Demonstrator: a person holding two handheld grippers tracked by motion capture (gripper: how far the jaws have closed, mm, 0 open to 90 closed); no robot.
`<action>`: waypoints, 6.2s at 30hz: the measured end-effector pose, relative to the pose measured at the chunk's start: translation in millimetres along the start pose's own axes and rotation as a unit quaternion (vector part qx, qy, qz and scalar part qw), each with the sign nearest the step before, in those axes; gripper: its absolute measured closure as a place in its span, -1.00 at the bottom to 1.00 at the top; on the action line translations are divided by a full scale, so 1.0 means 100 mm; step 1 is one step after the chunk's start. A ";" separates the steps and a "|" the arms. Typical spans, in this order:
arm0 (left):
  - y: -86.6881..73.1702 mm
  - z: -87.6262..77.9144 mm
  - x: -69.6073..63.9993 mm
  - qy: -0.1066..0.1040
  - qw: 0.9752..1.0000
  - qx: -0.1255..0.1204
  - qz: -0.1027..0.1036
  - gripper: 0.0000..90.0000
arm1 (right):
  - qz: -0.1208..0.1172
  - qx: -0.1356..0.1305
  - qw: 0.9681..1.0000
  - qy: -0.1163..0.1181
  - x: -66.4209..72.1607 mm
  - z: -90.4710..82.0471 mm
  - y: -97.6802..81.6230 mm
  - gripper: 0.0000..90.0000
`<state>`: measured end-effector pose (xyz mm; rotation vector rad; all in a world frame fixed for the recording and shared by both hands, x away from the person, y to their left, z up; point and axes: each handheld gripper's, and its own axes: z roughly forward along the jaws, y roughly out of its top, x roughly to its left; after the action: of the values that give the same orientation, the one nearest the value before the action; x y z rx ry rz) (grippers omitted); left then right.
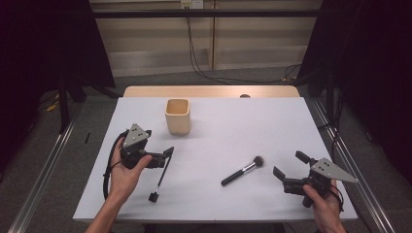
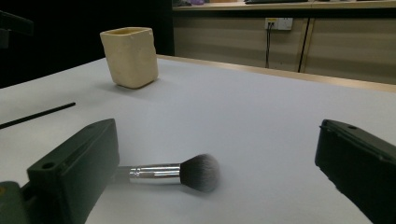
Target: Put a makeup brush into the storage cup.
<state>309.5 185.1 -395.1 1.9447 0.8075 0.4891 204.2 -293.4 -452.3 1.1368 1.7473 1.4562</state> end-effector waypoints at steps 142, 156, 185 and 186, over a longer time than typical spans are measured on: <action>-0.29 0.26 0.02 -0.039 0.921 0.381 -0.072 0.91 | -0.015 0.019 1.000 0.017 0.03 0.05 0.00 -1.00; -0.21 0.03 0.08 -0.050 0.963 0.245 -0.100 0.91 | -0.013 0.018 1.000 0.016 0.04 0.05 0.00 -1.00; -0.33 -0.21 0.01 -0.068 0.993 0.013 -0.096 0.91 | -0.016 0.012 1.000 0.017 0.05 0.04 0.00 -1.00; -0.33 -0.20 0.00 -0.071 0.993 0.010 -0.093 0.91 | -0.016 0.011 1.000 0.016 0.05 0.04 0.00 -1.00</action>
<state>285.5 208.7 -414.3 1.8770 0.8933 0.2290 205.8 -287.3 -452.6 1.0977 1.8003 1.4474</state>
